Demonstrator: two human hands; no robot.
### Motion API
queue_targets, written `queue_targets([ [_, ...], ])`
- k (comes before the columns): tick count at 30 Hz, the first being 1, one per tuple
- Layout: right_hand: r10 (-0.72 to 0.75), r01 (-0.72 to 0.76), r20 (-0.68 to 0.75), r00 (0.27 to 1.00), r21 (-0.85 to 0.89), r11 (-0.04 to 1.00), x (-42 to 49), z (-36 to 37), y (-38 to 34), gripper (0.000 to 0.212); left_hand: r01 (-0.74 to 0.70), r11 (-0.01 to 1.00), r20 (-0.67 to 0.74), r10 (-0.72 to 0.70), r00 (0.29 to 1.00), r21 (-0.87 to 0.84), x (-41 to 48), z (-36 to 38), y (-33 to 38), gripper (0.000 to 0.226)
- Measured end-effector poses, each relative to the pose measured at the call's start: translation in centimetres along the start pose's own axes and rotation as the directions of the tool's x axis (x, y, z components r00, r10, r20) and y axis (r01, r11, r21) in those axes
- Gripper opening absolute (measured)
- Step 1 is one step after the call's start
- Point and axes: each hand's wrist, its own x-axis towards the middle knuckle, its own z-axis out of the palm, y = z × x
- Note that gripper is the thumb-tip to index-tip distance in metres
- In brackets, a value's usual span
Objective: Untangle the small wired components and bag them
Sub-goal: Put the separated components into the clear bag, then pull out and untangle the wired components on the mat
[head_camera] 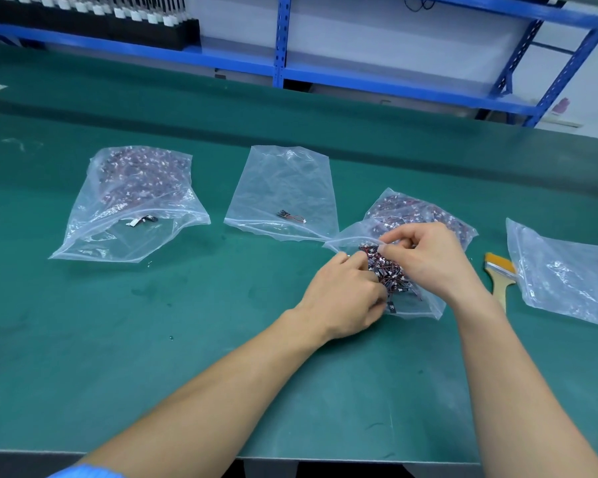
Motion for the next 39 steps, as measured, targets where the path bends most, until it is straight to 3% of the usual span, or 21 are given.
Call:
queue_targets([
  [7,-0.012,0.012,0.002,1.0,-0.023,1.0,0.0,-0.1,0.2,0.015,-0.078,0.994,-0.022,0.08,0.997,0.08,0.6,0.3,0.4,0.036],
  [13,-0.014,0.014,0.008,1.0,-0.009,1.0,0.0,0.2,0.2,0.015,0.004,1.0,0.126,-0.008,0.992,0.028,1.5,1.5,0.6,0.036],
  [18,0.005,-0.005,0.006,1.0,-0.015,1.0,0.0,0.2,0.5,0.012,-0.054,0.998,0.154,0.05,0.987,0.021,1.4,2.1,0.3,0.052],
  [24,0.003,-0.002,0.033,0.999,-0.015,1.0,-0.1,0.5,0.6,0.006,0.03,1.0,0.116,-0.03,0.993,-0.004,1.4,1.9,0.3,0.037],
  [29,-0.026,0.027,-0.077,0.997,0.018,0.999,-0.1,1.1,0.0,0.031,0.02,0.997,0.082,-0.014,0.997,-0.074,0.8,2.0,0.0,0.036],
  [35,-0.163,0.157,-0.168,0.972,-0.051,0.986,2.2,3.9,-3.0,0.009,-0.076,0.975,0.048,0.088,0.995,-0.209,-1.5,-0.7,-1.8,0.029],
  [39,-0.22,0.212,-0.108,0.97,-0.078,0.974,5.6,7.9,-5.5,0.011,0.053,0.977,-0.073,-0.07,0.995,-0.208,-4.5,-3.1,-5.2,0.024],
])
